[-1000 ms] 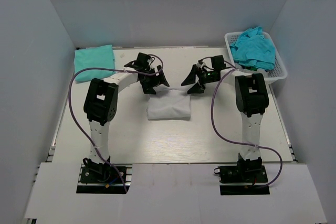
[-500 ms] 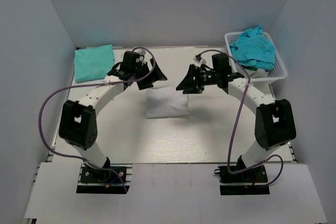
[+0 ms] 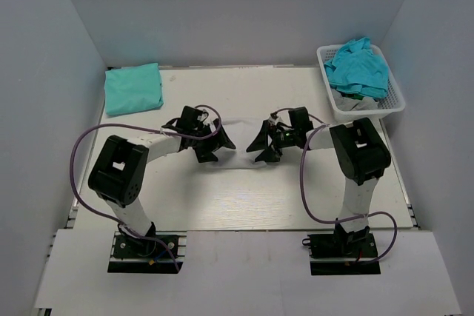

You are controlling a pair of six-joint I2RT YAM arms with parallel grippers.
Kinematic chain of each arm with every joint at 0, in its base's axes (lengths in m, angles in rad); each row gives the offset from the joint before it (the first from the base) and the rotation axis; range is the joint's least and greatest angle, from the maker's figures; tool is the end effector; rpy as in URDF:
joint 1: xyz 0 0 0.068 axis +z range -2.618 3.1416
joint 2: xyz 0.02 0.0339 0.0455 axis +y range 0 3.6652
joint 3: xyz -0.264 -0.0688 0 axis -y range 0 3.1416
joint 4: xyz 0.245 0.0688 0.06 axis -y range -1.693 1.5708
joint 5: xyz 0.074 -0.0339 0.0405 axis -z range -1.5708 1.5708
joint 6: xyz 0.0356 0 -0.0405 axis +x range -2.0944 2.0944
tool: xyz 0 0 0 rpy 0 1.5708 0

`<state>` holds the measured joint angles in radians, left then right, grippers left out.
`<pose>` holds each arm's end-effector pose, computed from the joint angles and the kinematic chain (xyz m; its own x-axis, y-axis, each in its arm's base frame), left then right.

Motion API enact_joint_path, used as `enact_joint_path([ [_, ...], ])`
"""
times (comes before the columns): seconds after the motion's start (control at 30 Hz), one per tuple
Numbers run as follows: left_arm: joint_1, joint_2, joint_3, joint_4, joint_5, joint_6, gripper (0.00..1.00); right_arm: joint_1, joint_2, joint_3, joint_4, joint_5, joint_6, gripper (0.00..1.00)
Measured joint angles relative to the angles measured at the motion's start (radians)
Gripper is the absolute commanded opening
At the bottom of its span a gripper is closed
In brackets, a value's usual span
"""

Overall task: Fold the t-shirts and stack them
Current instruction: Smooth out wrinkles on the folded tshirt

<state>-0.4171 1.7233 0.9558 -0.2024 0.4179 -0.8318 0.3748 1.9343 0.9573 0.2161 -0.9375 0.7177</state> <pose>0.3035 -0.1503 0.1596 -0.9367 -0.3238 -0.1334 -0.1667 0.7472 -0.6434 0.3334 0.1620 0.1252 -0.9832 0.0315 -0.1800 -0.1504 0.4199 0.8950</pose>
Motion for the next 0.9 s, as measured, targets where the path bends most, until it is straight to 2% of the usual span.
enact_joint_path([
  [0.3, 0.015, -0.061, -0.075, -0.015, -0.064, 0.023, 1.00, -0.045, -0.011, -0.071, -0.008, -0.011, -0.026, 0.90],
  [0.47, 0.015, -0.075, -0.071, -0.044, -0.078, 0.043, 1.00, -0.048, -0.059, -0.043, -0.145, 0.065, -0.105, 0.90],
  [0.63, 0.009, -0.104, 0.029, -0.187, -0.182, 0.114, 1.00, -0.050, -0.118, 0.069, -0.360, 0.201, -0.274, 0.90],
  [0.8, 0.002, -0.181, 0.115, -0.215, -0.280, 0.186, 1.00, -0.057, -0.295, 0.072, -0.383, 0.223, -0.340, 0.90],
  [0.9, 0.001, -0.140, 0.218, -0.268, -0.325, 0.222, 1.00, -0.057, -0.380, 0.065, -0.367, 0.222, -0.343, 0.90],
])
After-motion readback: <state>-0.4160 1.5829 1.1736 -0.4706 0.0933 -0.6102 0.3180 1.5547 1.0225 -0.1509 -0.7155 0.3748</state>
